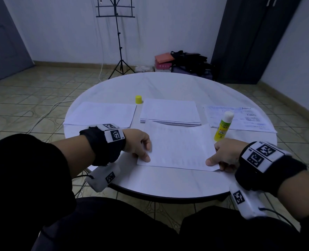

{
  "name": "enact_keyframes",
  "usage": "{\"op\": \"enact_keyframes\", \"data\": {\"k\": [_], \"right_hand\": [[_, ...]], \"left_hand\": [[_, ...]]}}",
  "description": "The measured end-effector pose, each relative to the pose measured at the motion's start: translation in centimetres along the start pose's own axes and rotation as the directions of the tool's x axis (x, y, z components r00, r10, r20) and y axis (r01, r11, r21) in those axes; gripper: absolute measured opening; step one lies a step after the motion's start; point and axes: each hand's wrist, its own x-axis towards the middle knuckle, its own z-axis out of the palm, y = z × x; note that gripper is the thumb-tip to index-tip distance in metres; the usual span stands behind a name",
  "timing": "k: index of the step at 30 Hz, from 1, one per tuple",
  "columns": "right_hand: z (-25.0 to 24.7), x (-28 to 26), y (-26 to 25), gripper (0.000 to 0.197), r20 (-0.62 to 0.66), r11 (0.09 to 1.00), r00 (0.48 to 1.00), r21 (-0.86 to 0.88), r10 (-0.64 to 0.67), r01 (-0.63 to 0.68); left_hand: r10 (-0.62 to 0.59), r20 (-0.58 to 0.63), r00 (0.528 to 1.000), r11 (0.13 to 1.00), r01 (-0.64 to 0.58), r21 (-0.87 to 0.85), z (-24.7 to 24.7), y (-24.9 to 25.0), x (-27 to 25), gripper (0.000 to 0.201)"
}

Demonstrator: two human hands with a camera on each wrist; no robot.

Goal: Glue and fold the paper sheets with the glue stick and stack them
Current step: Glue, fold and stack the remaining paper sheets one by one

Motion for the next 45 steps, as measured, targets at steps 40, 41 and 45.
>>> {"op": "enact_keyframes", "data": {"k": [40,41,45], "right_hand": [[-0.2,-0.4,-0.1,0.084,-0.058,0.990,0.994,-0.111,-0.091,0.084],[-0.2,-0.3,0.1,0.083,-0.032,0.992,0.995,-0.092,-0.091,0.088],[-0.6,0.3,0.5,0.087,0.069,0.999,0.996,-0.005,-0.051,0.051]], "left_hand": [[-0.066,0.037,0.997,0.996,0.063,0.070,-0.1,-0.3,0.1,0.048],[-0.080,0.053,0.995,0.992,0.074,0.102,-0.3,-0.4,0.0,0.053],[-0.144,0.130,0.981,0.951,0.100,0.293,-1.3,0.6,-0.6,0.065]]}}
